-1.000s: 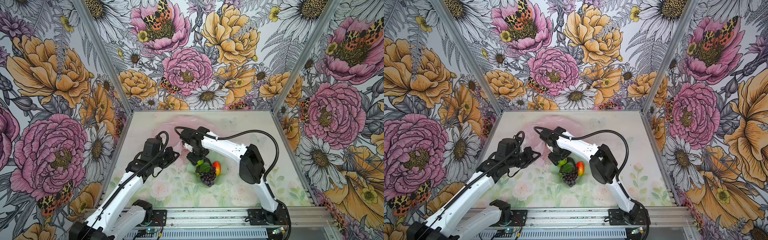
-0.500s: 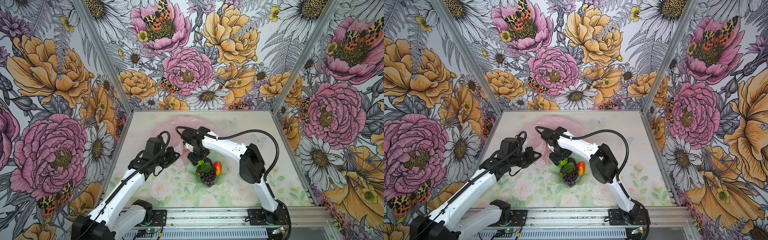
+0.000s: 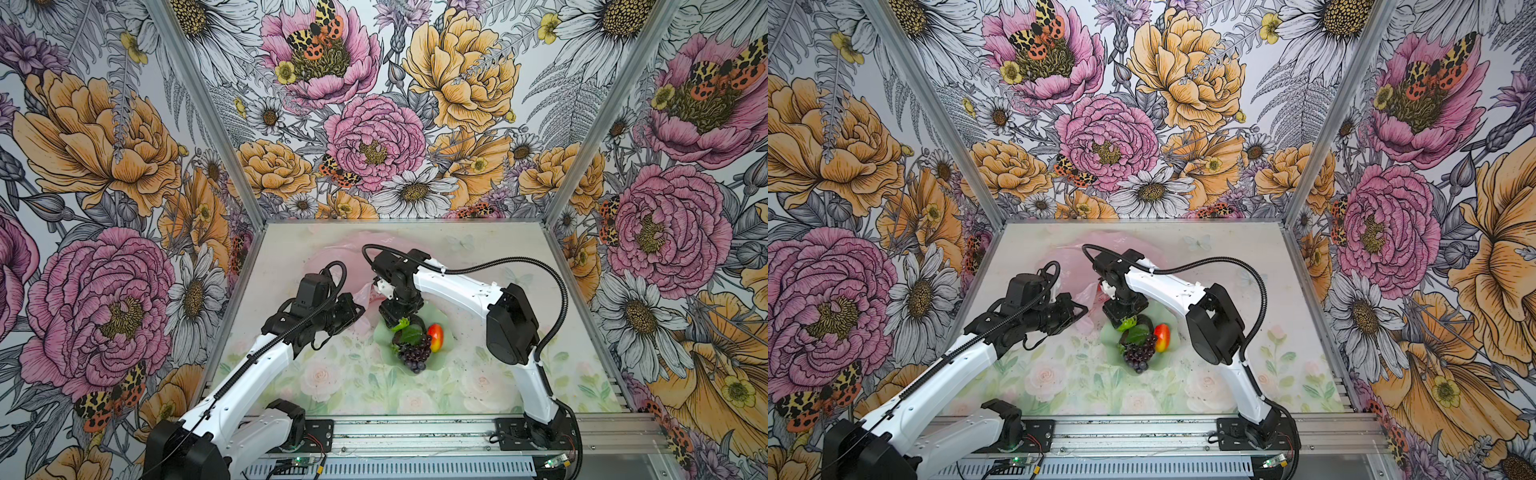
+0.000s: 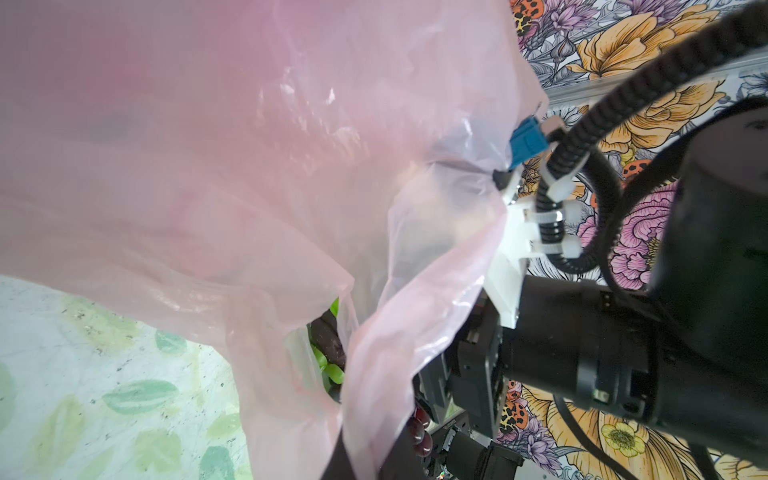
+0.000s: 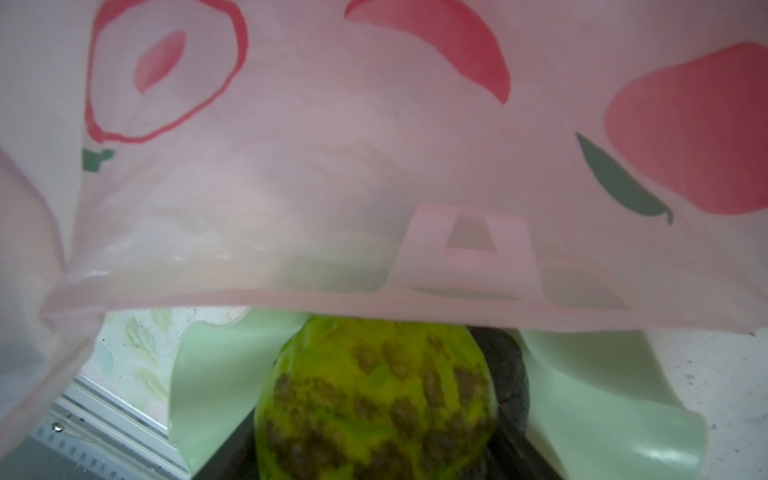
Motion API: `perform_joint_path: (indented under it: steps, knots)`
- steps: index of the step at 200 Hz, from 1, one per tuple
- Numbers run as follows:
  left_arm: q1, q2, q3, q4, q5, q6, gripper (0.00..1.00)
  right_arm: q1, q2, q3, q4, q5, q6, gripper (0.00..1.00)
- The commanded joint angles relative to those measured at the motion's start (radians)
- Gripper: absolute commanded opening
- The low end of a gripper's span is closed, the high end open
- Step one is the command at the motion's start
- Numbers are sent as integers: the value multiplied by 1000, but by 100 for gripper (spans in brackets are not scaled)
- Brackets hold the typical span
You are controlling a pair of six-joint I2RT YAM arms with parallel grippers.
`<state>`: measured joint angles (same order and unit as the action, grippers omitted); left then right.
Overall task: Place the fruits into the plastic bag
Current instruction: 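Lift the green fruit with the right gripper toward the bag mouth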
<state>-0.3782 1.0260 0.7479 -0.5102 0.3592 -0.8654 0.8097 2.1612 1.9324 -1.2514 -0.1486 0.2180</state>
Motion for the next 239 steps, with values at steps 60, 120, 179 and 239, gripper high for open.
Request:
perform_joint_path:
  steps: [60,120,179,239]
  knots:
    - [-42,46,60,47,-51,-16,0,-113,-158,-102,128,-173,81,57]
    - [-55,60,63,54,-54,-20,0,-241,-278,-274,306,-365,258,56]
    - [-58,74,71,60,-47,-17,0,-348,-394,-455,472,-458,414,56]
    - [-62,84,90,61,-38,-3,0,-414,-524,-661,723,-506,658,56]
